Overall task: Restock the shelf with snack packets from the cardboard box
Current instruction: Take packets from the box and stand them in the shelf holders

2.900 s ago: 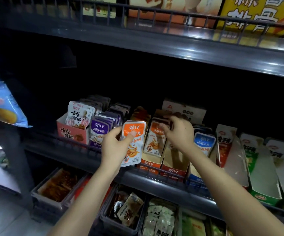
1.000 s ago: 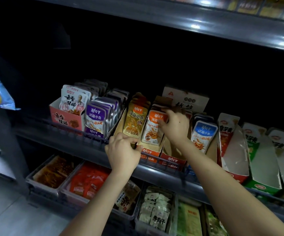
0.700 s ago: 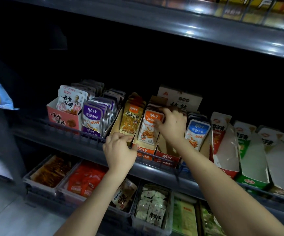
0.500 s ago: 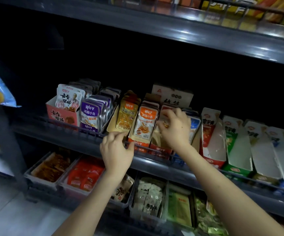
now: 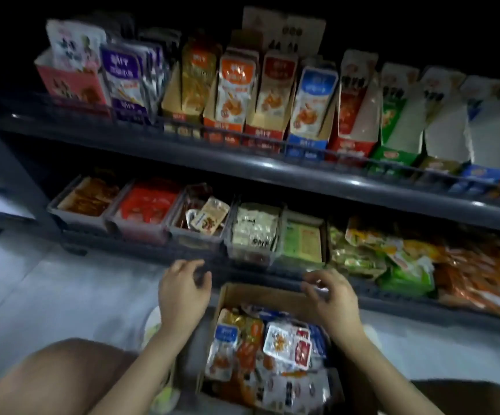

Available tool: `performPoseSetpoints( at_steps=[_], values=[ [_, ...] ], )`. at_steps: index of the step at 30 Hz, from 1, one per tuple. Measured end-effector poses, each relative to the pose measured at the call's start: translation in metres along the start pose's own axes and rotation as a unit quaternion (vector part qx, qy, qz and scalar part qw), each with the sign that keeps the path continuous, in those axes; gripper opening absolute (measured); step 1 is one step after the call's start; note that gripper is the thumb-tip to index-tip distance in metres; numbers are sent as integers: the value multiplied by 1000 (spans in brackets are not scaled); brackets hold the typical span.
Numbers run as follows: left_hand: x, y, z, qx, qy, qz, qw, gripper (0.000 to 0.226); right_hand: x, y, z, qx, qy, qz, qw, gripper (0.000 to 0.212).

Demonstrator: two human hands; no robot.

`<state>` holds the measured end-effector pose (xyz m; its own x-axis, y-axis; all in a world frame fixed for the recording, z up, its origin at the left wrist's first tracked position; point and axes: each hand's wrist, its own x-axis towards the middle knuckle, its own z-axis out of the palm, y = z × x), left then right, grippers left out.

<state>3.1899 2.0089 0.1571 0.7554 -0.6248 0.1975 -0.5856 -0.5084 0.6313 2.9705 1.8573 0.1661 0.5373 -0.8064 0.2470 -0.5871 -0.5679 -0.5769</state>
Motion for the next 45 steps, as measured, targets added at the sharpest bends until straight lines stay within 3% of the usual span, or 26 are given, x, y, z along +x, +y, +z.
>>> performPoseSetpoints(
  at_steps=[2,5,10,16,21,25,28,34,36,38,41,43,45],
  values=[
    [-25,-16,18,13,-44,-15,999,25,-28,25,24,9,-42,51,998,8],
    [-57,-39,44,14,-90,-23,996,47,-60,51,56,13,-96,142,985,11],
    [-79,-67,78,57,-169,-69,982,40,-96,92,100,30,-160,309,937,22],
    [-68,-73,120,36,-207,-107,972,72,-104,124,132,68,-112,432,892,34],
    [-77,-75,145,-3,-216,-91,972,76,-107,139,148,141,-94,531,830,30],
    [-78,-77,145,16,-224,-83,971,79,-107,161,177,160,-86,578,796,49],
    [-77,-80,148,32,-233,-84,968,82,-114,189,200,125,-91,584,797,43],
    [-75,-85,147,11,-262,-100,960,85,-101,150,169,83,-37,565,820,36],
    [-73,-82,143,43,-249,-87,964,80,-106,140,155,155,-2,554,818,30],
    [-74,-72,136,89,-209,-10,974,70,-113,128,134,272,5,533,801,13],
    [-77,-45,125,104,-194,125,968,64,-123,105,104,410,-83,457,785,11],
    [-80,-25,123,89,-278,145,945,61,-126,90,96,475,-157,438,747,13],
    [-82,-10,125,47,-425,91,899,56,-127,82,100,497,-205,431,725,16]
  ],
)
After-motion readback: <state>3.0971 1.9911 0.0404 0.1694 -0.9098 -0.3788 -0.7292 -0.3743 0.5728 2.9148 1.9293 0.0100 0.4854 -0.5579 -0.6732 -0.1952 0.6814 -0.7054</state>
